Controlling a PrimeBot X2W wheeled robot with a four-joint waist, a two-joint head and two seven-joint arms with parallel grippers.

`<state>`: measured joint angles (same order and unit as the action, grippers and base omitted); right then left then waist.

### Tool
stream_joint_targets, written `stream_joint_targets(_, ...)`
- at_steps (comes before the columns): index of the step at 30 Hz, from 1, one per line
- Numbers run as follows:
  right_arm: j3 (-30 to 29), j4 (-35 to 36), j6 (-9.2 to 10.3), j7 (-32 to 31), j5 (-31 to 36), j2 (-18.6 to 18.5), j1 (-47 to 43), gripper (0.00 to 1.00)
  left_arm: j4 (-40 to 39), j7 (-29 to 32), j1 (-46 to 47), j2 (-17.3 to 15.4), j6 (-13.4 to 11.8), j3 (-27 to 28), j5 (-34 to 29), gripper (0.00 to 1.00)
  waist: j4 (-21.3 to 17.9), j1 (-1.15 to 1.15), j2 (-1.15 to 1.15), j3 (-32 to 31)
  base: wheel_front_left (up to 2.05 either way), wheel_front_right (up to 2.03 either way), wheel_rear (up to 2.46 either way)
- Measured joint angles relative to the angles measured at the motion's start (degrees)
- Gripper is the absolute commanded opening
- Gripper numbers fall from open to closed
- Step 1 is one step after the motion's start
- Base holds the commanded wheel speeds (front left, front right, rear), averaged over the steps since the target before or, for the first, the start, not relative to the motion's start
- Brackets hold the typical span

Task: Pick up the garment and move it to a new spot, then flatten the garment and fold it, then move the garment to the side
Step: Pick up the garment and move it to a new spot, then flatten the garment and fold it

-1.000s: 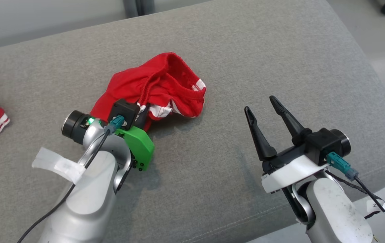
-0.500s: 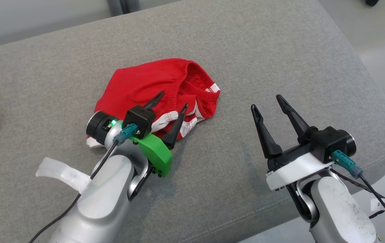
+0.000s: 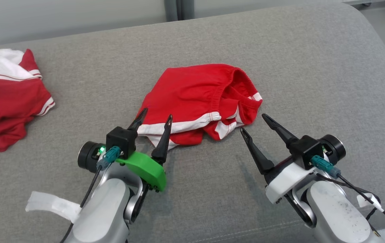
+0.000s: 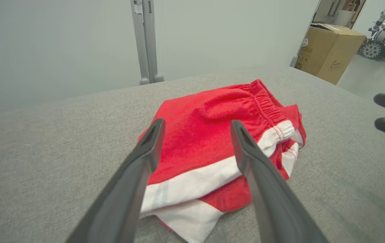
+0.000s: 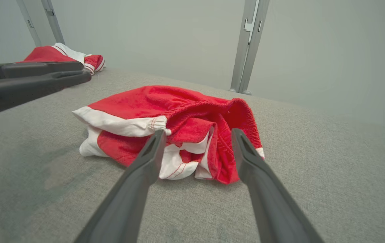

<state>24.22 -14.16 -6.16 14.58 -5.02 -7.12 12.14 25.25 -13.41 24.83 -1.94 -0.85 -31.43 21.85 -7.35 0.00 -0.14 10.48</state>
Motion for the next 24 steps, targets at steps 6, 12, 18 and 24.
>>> stream_joint_targets(6, 2.08, -5.13, -0.40, 0.00, 1.40, -1.87, 1.80, 1.00, -2.21, -0.51, -4.42, -0.18, -2.36, 0.76, 2.89, 1.00, 4.52, 0.00, 0.00, -1.14, 0.00, 0.00, 0.00)
stream_joint_targets(12, 1.70, -8.45, -0.41, -0.10, 1.33, -2.71, 3.25, 1.00, -3.97, -0.53, -7.70, -0.27, -3.28, 0.83, 4.50, 1.00, 9.17, 0.00, 0.00, -1.82, 0.00, 0.00, 0.00)
stream_joint_targets(18, 0.58, -11.18, -0.58, -0.35, 0.30, -3.64, 4.84, 1.00, -5.82, -0.84, -8.96, -0.31, -3.98, 1.67, 4.67, 1.00, 13.73, 0.00, 0.00, -1.83, 0.00, 0.00, 0.00)
stream_joint_targets(24, 1.01, -14.17, -0.89, -0.54, -0.86, -3.54, 5.98, 1.00, -7.12, -0.85, -9.82, -0.35, -4.22, 2.69, 4.47, 1.00, 17.16, 0.00, 0.00, -1.20, 0.00, 0.00, 0.00)
